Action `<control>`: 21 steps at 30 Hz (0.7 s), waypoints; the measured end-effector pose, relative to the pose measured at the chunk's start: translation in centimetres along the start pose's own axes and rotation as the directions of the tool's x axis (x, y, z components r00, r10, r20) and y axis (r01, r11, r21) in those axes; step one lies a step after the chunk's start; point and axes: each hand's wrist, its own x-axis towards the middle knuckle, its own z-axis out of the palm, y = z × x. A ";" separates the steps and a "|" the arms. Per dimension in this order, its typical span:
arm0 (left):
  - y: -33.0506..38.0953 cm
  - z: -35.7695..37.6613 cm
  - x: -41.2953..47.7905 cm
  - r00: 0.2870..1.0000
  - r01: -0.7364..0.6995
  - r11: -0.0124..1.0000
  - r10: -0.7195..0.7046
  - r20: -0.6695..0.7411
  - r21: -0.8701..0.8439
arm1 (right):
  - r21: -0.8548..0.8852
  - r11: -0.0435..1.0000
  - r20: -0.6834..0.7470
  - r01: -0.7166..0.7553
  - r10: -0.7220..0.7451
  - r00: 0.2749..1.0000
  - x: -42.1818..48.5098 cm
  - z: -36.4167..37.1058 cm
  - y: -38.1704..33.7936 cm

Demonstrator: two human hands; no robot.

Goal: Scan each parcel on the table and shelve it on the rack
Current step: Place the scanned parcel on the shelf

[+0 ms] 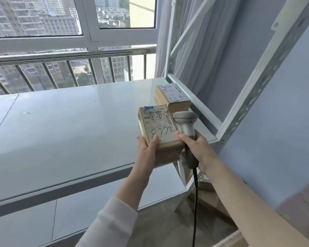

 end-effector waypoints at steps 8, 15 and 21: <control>-0.3 -1.6 1.4 0.995 0.053 0.997 -0.049 -0.082 0.048 | 0.028 0.999 0.079 -0.035 0.032 0.996 2.1 2.1 0.4; -0.1 -2.0 2.2 0.998 -0.001 0.981 0.014 -0.064 0.194 | 0.018 0.999 0.073 -0.046 0.045 0.996 2.8 2.3 0.4; 1.1 -3.6 2.0 0.797 -0.519 0.454 0.562 0.219 0.724 | 0.017 0.998 0.056 -0.061 0.060 0.997 2.8 0.8 -0.2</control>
